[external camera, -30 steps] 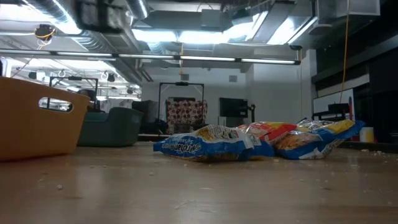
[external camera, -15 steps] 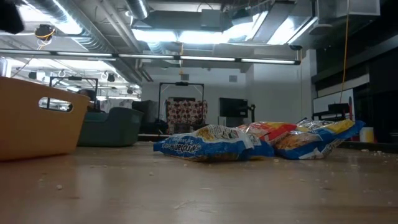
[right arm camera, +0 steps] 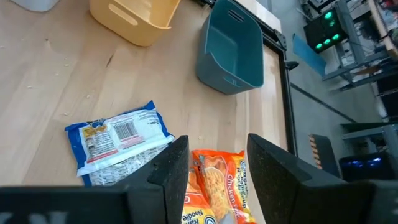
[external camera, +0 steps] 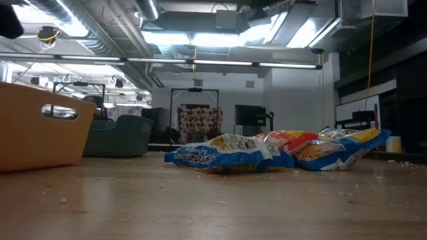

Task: Sort Maruchan noodles
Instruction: Put the red noodle pack into the white bin

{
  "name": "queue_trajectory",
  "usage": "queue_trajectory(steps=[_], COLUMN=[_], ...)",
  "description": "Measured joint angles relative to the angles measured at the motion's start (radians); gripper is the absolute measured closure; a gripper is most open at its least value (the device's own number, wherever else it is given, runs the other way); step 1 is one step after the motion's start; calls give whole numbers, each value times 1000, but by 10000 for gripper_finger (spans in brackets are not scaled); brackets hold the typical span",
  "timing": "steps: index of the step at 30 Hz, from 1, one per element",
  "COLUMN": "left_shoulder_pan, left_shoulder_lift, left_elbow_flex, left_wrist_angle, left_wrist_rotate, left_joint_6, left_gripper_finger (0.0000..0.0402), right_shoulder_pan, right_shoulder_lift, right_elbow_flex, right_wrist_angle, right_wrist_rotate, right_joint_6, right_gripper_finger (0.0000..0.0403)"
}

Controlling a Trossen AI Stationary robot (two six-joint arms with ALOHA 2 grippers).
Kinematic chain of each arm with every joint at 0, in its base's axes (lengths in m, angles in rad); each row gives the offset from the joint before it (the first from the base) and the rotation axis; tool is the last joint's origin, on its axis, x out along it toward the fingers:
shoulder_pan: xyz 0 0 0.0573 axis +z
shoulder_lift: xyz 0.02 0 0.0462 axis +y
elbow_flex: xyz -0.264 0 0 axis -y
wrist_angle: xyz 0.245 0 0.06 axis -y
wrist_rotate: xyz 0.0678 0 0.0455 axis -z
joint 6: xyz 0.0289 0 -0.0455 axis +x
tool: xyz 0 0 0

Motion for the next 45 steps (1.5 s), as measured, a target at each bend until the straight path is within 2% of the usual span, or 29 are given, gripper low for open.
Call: queue_trajectory(steps=[7, 12, 15, 18, 24, 27, 32, 35, 37, 40, 45], left_shoulder_pan=[0, 0, 7, 17, -16, -54, -152, -227, -287, -360, -389], left_shoulder_lift=[0, 0, 0, 0, -34, -70, -155, -186, -182, -153, -63], left_elbow_flex=[0, 0, 0, 0, 0, 0, 0, 1, 1, 1, 1], left_wrist_angle=[112, 255, 348, 403, 396, 344, 162, 50, 0, 28, 120], left_wrist_rotate=[-14, -46, -75, -87, -77, -112, -277, -431, -472, -472, -487], left_joint_6=[-13, -43, -99, -191, -348, -460, -611, -738, -816, -879, -928], left_gripper_finger=[261, 261, 261, 261, 261, 261, 261, 261, 261, 262, 264], right_shoulder_pan=[-30, -37, -37, -37, -37, -37, -37, -37, -37, -37, -40], right_shoulder_lift=[0, 0, 0, 6, 38, 61, 99, 117, 124, 130, 133], right_elbow_flex=[0, 0, 0, 0, 0, 0, 0, 0, 0, 0, 0], right_wrist_angle=[-2, -3, -3, 12, 102, 129, 154, 165, 164, 168, 167], right_wrist_rotate=[-56, -70, -83, -141, -240, -260, -260, -261, -261, -261, -260], right_joint_6=[7, 9, 9, 9, 6, 4, -16, -21, -21, -21, -22], right_gripper_finger=[251, 251, 251, 251, 251, 251, 251, 251, 251, 251, 251])
